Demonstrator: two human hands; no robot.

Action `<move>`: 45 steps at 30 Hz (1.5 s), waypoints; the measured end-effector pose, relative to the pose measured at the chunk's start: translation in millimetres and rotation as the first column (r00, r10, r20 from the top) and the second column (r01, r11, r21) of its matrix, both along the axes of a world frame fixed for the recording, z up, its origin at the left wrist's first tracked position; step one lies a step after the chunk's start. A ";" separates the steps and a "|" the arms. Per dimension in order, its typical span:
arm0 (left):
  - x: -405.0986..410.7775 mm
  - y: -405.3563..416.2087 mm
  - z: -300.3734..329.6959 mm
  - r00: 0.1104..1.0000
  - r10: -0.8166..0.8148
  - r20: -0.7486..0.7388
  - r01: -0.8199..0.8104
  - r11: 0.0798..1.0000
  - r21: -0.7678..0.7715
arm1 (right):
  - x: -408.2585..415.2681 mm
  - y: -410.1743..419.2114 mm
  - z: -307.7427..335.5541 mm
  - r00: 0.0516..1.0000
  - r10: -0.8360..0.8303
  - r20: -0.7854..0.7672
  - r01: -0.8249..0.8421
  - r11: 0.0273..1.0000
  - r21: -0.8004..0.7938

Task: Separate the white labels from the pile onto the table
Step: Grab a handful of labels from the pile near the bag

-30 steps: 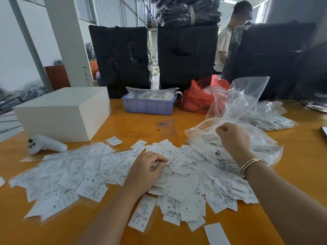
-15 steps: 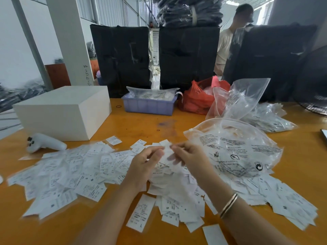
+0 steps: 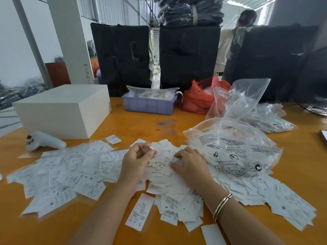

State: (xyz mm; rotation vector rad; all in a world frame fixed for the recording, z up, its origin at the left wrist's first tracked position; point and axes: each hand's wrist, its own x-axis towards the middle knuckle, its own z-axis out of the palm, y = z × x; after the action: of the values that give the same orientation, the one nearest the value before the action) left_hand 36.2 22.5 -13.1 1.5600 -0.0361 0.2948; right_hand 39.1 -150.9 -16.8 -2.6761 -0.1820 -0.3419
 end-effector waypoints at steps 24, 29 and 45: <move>-6.3 -8.0 -1.3 0.903 -0.109 0.417 -0.190 0.768 0.612 | -19.9 14.3 14.1 0.993 0.073 0.087 -0.098 0.162 0.982; -7.0 -7.8 -0.3 0.907 -0.097 0.409 -0.183 0.785 0.592 | -16.7 13.1 12.3 0.997 0.038 0.070 -0.077 0.201 0.977; -6.4 -3.4 -1.4 0.906 -0.067 0.418 -0.209 0.788 0.579 | -5.9 3.6 -1.0 0.988 -0.030 0.155 -0.059 0.840 0.540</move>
State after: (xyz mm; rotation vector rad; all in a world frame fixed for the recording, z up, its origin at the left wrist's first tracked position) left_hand 29.9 19.1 -14.5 2.1249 -0.4540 0.7384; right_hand 33.2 -147.3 -17.8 -2.0812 -0.1277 -0.5154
